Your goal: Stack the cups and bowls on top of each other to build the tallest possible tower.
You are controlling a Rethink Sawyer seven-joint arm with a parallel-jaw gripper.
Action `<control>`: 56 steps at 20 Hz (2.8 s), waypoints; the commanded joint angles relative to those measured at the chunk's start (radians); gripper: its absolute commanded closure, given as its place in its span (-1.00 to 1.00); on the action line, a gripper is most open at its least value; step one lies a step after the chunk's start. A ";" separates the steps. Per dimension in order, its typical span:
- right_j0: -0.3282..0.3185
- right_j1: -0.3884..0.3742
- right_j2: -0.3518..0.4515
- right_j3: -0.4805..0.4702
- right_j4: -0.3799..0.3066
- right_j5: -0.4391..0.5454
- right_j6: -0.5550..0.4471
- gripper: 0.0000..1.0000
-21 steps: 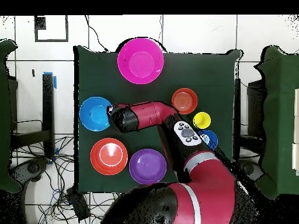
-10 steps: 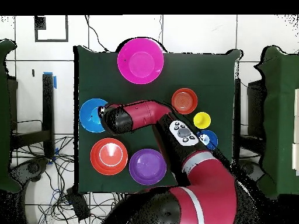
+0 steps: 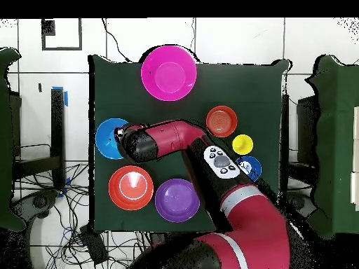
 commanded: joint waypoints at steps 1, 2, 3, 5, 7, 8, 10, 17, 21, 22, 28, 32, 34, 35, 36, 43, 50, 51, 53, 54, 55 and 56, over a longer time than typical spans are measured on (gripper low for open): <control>0.022 0.065 -0.023 0.005 -0.073 0.051 -0.045 -1.00; 0.026 0.066 -0.028 0.004 -0.082 0.053 -0.051 -1.00; 0.030 0.068 -0.033 0.002 -0.090 0.054 -0.056 -1.00; 0.035 0.071 -0.041 0.002 -0.095 0.051 -0.053 -1.00; 0.044 0.079 -0.053 -0.006 -0.099 0.040 -0.044 -1.00; 0.047 0.080 -0.056 -0.006 -0.099 0.035 -0.039 -1.00; 0.048 0.084 -0.058 -0.011 -0.095 0.034 -0.037 -1.00; 0.067 0.118 -0.074 -0.061 -0.101 0.027 -0.039 -1.00; 0.083 0.131 -0.088 -0.081 -0.111 0.027 -0.038 -1.00; 0.086 0.131 -0.091 -0.084 -0.115 0.025 -0.036 -1.00; 0.120 0.102 -0.151 -0.087 -0.152 0.008 -0.008 -1.00; 0.139 0.091 -0.180 -0.108 -0.173 0.024 -0.013 -1.00; 0.145 0.101 -0.186 -0.124 -0.177 0.019 -0.008 -1.00; 0.145 0.102 -0.187 -0.128 -0.178 0.019 -0.012 -1.00; 0.149 0.101 -0.191 -0.133 -0.182 0.018 -0.012 -1.00; 0.155 0.101 -0.203 -0.130 -0.187 -0.010 0.010 -1.00; 0.145 0.032 -0.199 -0.068 -0.157 0.016 0.016 -1.00; 0.142 0.025 -0.204 -0.055 -0.162 0.013 0.014 -1.00; 0.136 0.009 -0.213 -0.048 -0.171 0.022 -0.002 -1.00; 0.127 0.002 -0.212 -0.046 -0.174 0.026 -0.012 -1.00; 0.119 -0.005 -0.211 -0.044 -0.176 0.029 -0.023 -1.00; 0.111 -0.009 -0.213 -0.042 -0.182 0.034 -0.035 -1.00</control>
